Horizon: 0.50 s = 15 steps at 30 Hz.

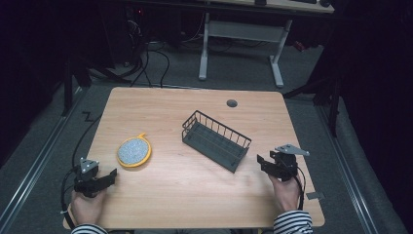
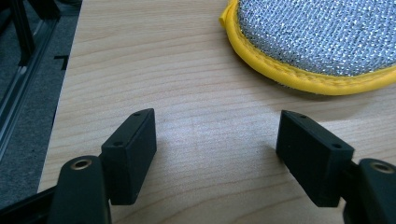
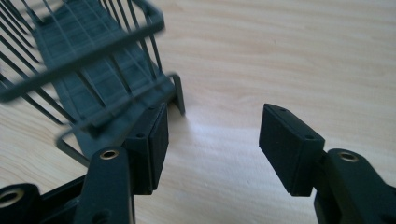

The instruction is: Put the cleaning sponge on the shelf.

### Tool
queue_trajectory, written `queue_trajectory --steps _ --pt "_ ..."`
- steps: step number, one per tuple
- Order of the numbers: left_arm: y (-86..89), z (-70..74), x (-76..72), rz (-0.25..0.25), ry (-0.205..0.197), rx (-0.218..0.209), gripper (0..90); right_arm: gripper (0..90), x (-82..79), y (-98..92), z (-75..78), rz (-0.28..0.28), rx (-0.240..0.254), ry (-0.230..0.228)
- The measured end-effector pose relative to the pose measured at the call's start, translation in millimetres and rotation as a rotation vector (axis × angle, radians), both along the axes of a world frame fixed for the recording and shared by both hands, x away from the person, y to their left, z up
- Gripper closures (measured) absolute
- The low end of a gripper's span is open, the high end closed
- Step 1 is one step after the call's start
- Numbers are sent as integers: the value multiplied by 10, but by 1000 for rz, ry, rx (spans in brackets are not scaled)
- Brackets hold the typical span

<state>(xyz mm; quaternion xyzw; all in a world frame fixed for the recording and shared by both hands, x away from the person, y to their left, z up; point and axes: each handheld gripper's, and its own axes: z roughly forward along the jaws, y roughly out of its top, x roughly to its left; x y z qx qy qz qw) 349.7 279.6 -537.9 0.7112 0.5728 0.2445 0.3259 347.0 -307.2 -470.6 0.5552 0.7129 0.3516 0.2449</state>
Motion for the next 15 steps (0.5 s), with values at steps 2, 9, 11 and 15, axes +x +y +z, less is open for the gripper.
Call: queue_trajectory --steps 2,9,11,15 --pt "4 0 0 -2 0 -4 292 428 22 19 78 5 15 -8" --pt "8 1 0 -2 1 -7 291 434 170 127 299 49 35 -28" --pt "5 0 0 -2 0 -5 291 436 229 161 341 60 39 -30" --pt "6 0 0 -2 0 -6 289 442 359 239 390 76 48 -24"
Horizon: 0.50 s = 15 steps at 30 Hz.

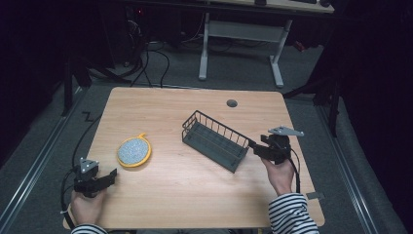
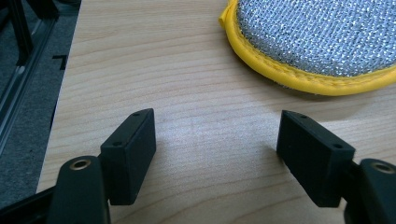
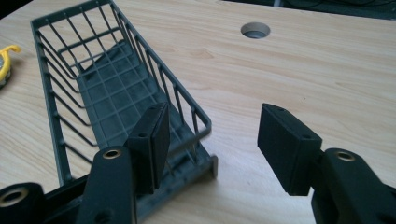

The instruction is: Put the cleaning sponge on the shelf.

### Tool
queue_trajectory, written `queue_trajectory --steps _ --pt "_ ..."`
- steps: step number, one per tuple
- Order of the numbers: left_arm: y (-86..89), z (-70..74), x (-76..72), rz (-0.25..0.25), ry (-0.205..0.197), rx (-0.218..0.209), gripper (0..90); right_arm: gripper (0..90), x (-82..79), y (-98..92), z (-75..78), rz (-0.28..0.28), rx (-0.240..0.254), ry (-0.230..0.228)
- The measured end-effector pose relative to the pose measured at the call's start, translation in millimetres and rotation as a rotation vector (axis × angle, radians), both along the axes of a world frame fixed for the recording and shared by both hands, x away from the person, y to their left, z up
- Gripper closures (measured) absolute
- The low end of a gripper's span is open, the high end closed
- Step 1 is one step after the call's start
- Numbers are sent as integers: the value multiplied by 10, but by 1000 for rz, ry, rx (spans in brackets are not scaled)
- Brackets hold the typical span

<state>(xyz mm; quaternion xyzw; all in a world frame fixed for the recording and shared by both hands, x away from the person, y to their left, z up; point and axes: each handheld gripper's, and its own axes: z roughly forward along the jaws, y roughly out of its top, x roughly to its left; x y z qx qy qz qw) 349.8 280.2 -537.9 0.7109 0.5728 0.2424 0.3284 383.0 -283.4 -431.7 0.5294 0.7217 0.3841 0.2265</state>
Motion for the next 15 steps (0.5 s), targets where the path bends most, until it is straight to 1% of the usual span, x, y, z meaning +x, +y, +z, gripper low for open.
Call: queue_trajectory --steps 1,2,3,4,5,6,8,10,11,12,15 --pt "0 0 0 0 0 1 289 442 35 19 7 3 1 6" --pt "0 0 0 0 0 1 289 442 35 19 7 3 1 6" --pt "0 0 0 0 0 1 289 444 111 52 15 12 -2 17" --pt "1 0 0 0 0 0 289 447 146 70 19 11 -4 22" --pt "1 0 0 0 0 0 289 447 146 70 19 11 -4 22" --pt "-1 0 0 0 0 1 289 448 224 99 21 14 -6 35" --pt "-4 0 1 -1 0 4 288 451 277 122 21 15 -11 42" --pt "-3 0 0 -2 1 3 287 458 330 153 15 20 -6 49" --pt "-3 0 0 -2 1 3 286 458 330 153 15 20 -6 49" --pt "-3 0 0 -2 1 2 286 466 383 195 7 26 -14 62" --pt "-3 0 1 -2 1 2 286 483 467 277 -2 44 -29 79"
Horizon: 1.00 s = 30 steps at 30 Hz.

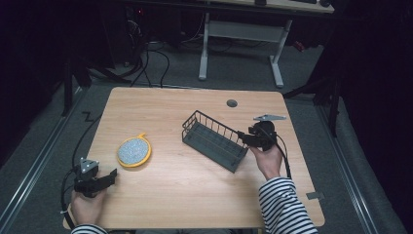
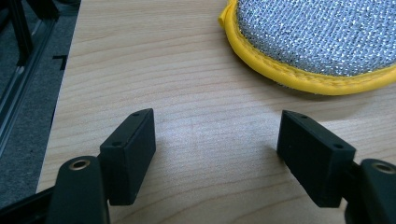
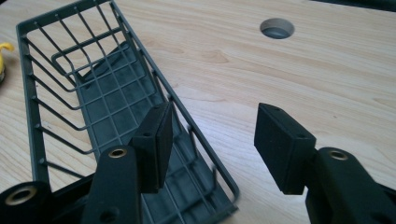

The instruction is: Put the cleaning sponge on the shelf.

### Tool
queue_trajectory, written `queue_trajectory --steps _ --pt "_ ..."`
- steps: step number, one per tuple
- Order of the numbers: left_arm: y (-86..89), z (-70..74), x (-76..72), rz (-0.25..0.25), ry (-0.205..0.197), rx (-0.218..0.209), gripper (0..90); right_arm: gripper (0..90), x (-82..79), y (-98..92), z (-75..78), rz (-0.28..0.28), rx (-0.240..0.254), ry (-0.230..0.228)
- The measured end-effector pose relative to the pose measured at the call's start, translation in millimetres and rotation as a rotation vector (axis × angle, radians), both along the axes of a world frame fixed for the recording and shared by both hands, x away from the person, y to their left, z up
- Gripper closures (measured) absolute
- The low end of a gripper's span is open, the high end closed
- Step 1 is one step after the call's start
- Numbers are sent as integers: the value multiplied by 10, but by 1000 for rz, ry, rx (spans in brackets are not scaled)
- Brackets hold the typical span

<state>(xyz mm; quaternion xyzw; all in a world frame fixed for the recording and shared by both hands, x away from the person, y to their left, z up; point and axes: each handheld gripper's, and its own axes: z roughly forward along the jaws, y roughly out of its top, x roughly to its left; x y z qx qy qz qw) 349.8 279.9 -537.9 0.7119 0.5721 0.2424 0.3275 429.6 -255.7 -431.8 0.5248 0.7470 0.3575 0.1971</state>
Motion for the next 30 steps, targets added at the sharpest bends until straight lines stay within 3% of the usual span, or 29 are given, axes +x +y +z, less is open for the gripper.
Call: queue_trajectory --steps 16,23,30 --pt "-5 0 0 0 1 3 285 546 490 440 124 133 -72 49" --pt "-4 -1 0 1 0 3 285 599 633 585 76 162 -96 92" --pt "-2 -1 1 0 -1 2 285 644 677 627 35 170 -98 113"
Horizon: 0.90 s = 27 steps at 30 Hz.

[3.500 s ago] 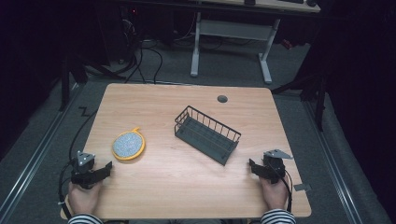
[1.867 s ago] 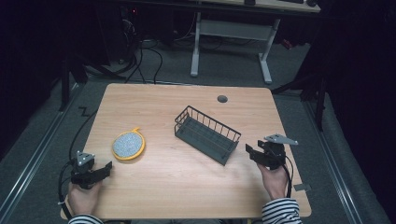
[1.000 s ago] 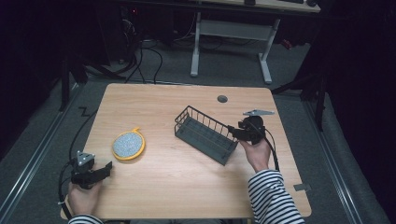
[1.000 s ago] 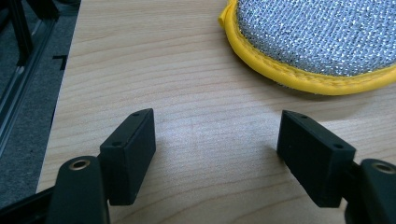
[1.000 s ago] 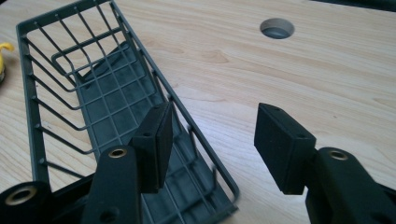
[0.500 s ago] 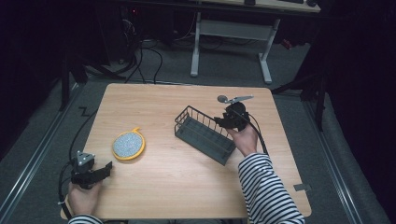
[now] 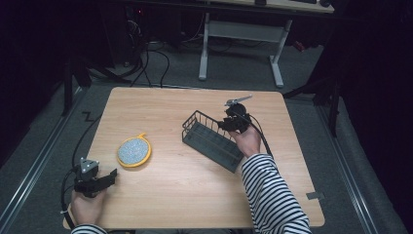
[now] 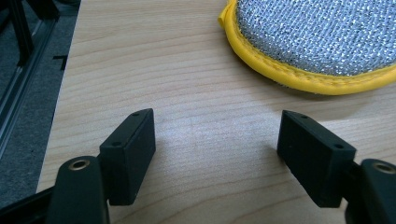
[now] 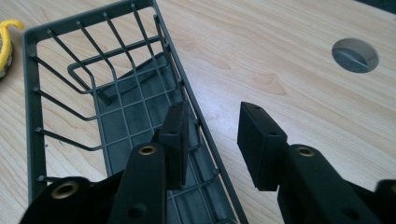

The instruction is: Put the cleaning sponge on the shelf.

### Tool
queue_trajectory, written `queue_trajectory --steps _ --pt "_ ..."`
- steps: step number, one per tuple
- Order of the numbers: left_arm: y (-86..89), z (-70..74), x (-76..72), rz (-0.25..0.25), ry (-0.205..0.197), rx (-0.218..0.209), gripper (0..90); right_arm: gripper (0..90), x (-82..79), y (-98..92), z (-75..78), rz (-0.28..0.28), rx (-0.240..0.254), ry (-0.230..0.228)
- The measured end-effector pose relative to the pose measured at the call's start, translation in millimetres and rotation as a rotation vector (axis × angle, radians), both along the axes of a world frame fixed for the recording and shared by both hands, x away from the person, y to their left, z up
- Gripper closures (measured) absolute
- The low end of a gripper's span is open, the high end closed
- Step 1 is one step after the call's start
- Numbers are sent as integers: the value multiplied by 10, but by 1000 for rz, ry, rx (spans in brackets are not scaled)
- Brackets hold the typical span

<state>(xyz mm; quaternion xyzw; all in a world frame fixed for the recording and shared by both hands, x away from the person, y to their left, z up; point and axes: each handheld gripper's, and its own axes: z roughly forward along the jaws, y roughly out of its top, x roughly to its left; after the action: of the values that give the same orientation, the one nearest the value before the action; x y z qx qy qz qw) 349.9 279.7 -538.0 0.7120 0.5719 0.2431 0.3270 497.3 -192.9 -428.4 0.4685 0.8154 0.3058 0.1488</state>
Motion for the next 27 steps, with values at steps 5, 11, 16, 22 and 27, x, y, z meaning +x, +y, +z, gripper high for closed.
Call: queue_trajectory --steps 5,11,16,22,27 --pt "2 1 0 0 1 -1 286 695 40 28 -64 9 -10 16" --pt "2 1 0 0 1 -1 286 748 17 58 -62 32 -21 12" --pt "1 1 0 1 1 0 286 769 -3 92 -67 44 -17 11" --pt "-3 1 0 0 2 4 286 770 -43 154 -70 50 -13 10" --pt "-7 0 1 1 1 6 285 778 -97 231 -74 64 -5 13"
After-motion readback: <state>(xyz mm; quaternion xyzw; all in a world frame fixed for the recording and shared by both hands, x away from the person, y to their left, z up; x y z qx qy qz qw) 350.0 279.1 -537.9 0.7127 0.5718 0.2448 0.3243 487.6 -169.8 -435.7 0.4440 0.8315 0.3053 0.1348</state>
